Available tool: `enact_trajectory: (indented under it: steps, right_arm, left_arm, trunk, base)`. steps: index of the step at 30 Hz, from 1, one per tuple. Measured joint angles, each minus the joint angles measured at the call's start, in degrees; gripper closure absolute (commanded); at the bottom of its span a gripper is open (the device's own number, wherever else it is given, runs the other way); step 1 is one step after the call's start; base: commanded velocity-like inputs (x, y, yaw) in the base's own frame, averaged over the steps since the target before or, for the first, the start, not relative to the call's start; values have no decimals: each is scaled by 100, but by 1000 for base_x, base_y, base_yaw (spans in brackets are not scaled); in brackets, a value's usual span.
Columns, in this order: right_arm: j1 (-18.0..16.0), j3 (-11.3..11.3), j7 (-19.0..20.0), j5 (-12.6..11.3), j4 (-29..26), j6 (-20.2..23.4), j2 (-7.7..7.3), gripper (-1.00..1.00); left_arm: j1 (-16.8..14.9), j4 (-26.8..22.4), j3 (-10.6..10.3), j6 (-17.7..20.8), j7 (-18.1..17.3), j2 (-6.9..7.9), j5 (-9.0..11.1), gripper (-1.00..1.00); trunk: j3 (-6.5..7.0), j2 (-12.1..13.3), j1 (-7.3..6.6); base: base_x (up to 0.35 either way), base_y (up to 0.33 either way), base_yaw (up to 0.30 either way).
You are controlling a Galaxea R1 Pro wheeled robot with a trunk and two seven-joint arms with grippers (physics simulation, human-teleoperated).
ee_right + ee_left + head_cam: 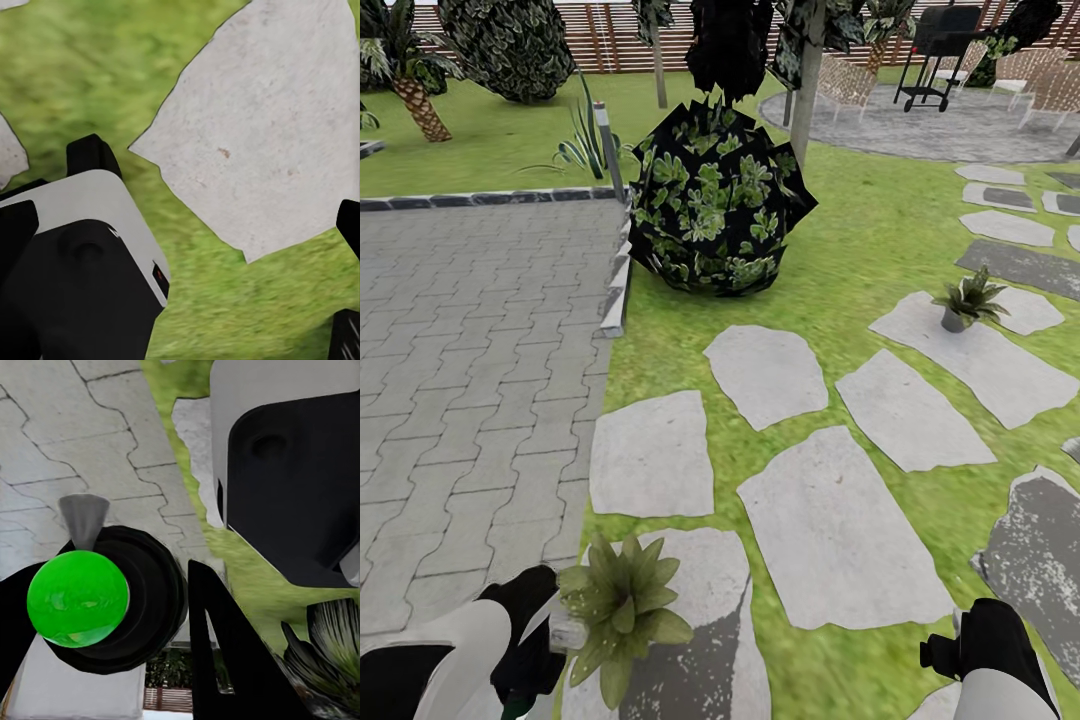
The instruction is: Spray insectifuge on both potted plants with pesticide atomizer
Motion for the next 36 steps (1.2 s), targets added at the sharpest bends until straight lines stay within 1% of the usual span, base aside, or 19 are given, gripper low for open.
enact_trajectory:
  steps: [3, 10, 22, 29, 33, 36]
  right_arm:
    - [1, 0, 1, -1, -1, 1, -1, -100]
    - [1, 0, 2, -1, -1, 1, -1, -100]
    - [0, 0, 0, 0, 0, 0, 0, -100]
    - [0, 0, 0, 0, 0, 0, 0, -100]
    - [0, 0, 0, 0, 0, 0, 0, -100]
    - [0, 0, -1, 0, 1, -1, 0, -100]
  left_arm:
    - [102, 0, -4, -2, 0, -1, -3, 100]
    - [126, -2, -2, -2, 0, -2, 4, 100]
    - [38, 13, -4, 20, 9, -3, 1, 100]
    - [-238, 15, 7, 26, 8, -37, 3, 100]
    - [-250, 9, 20, 26, 7, -44, 2, 100]
    - [-212, 1, 19, 23, 7, -42, 5, 100]
  trunk:
    - [0, 0, 0]
    - [0, 0, 0]
    - [0, 0, 0]
    - [0, 0, 0]
    - [0, 0, 0]
    - [0, 0, 2]
  base:
    - [0, 0, -195]
    - [0, 0, -252]
    - [0, 0, -14]
    - [0, 0, 0]
    - [-6, 0, 0]
    - [-157, 0, 0]
